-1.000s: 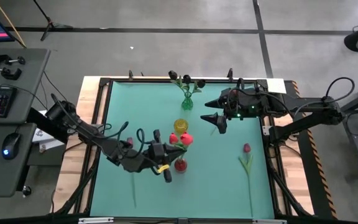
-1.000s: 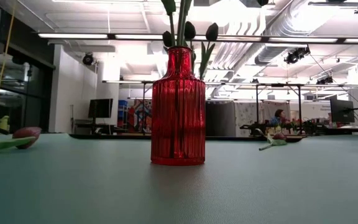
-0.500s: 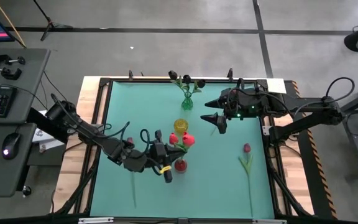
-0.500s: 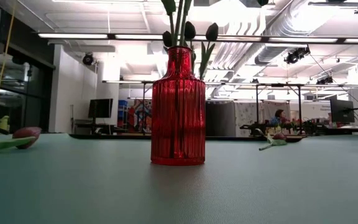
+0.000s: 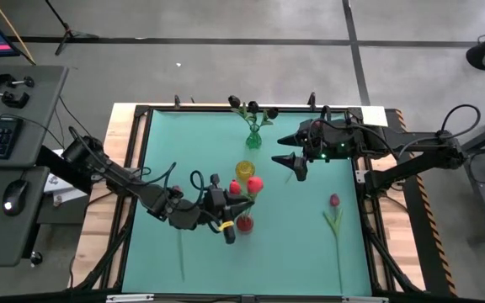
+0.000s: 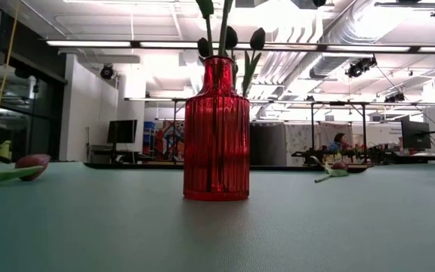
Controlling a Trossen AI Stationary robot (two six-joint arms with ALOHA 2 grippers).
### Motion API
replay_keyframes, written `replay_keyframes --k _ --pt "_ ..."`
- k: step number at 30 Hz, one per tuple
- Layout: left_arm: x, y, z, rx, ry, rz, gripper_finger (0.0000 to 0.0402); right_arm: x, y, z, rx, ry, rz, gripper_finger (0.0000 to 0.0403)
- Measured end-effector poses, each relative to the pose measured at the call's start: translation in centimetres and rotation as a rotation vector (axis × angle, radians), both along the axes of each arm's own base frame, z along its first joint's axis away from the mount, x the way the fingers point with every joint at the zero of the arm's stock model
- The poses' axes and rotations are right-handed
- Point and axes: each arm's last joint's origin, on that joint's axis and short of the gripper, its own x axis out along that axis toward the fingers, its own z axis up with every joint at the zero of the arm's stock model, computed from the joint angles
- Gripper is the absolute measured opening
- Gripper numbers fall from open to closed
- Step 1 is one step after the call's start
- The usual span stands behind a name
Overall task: Sort flowers into vase by color
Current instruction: Put the red tulip into the red vase, then put the bottom right dark red tulip into the yellow vase
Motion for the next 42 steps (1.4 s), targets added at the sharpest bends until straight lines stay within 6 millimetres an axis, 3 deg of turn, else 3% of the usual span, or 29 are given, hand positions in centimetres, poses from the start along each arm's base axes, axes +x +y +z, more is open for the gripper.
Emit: replay_keyframes --k 17,22,31,37,42 --pt "-0.7 -0.7 0.5 -0.030 -0.017 -0.028 0.0194 0.0 0.0 0.0 -0.004 0.001 0.002 0.0304" --pt "-2.2 -0.9 1.8 -0.046 -0.030 -0.053 0.0213 0.0 0.0 0.0 -0.017 0.003 0.007 0.0304" --pt "-5.8 0.3 6.1 -0.118 -0.139 -0.086 0.0221 -0.9 -0.1 -0.3 0.039 0.058 -0.019 0.0304" --pt "-8.1 1.3 8.2 -0.038 -0.160 -0.087 0.0221 -2.9 0.6 -3.8 0.188 0.392 -0.147 0.0304" --pt "-8.5 1.8 8.3 -0.023 -0.142 -0.040 0.0221 -4.5 3.1 -9.6 0.339 0.643 -0.241 0.0304"
